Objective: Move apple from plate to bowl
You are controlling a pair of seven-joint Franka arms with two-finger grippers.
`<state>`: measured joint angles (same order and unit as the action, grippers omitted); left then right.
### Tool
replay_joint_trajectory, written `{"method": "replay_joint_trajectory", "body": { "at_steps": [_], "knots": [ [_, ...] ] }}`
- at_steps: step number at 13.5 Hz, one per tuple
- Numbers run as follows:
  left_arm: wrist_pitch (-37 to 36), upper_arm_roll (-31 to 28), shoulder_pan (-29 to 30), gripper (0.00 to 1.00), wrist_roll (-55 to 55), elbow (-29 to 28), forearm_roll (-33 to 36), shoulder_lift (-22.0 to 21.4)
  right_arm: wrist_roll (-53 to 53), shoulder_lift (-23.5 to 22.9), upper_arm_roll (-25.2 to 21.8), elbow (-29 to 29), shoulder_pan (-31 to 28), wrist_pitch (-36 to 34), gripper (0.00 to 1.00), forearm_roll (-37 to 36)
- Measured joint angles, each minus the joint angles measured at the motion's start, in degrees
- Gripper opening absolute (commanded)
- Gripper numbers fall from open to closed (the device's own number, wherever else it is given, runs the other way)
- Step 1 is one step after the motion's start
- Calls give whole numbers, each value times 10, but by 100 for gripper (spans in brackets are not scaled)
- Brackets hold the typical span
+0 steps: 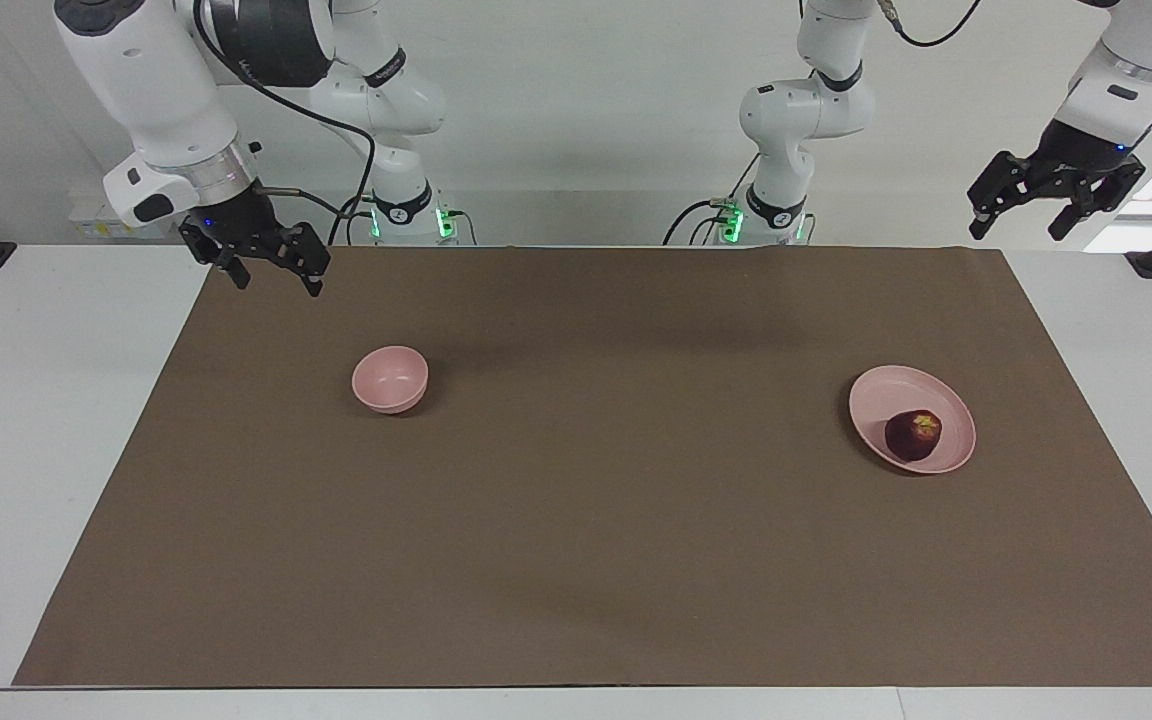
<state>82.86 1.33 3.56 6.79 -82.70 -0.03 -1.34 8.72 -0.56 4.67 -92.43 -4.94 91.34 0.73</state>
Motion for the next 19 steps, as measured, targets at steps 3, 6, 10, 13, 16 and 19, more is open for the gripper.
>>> {"method": "replay_joint_trajectory", "body": {
  "at_steps": [3,6,10,13,16,19],
  "knots": [
    [0,0,0,100,0,-3,0,-1,0,0,0,0,0,0,100,0],
    [0,0,0,100,0,-16,0,-8,0,0,0,0,0,0,100,0],
    [0,0,0,100,0,-27,0,-17,0,0,0,0,0,0,100,0],
    [0,0,0,100,0,-32,0,-20,0,0,0,0,0,0,100,0],
    [3,0,0,100,0,-42,0,-25,0,0,0,0,0,0,100,0],
    [23,0,0,100,0,-47,0,-26,0,0,0,0,0,0,100,0]
  ]
}}
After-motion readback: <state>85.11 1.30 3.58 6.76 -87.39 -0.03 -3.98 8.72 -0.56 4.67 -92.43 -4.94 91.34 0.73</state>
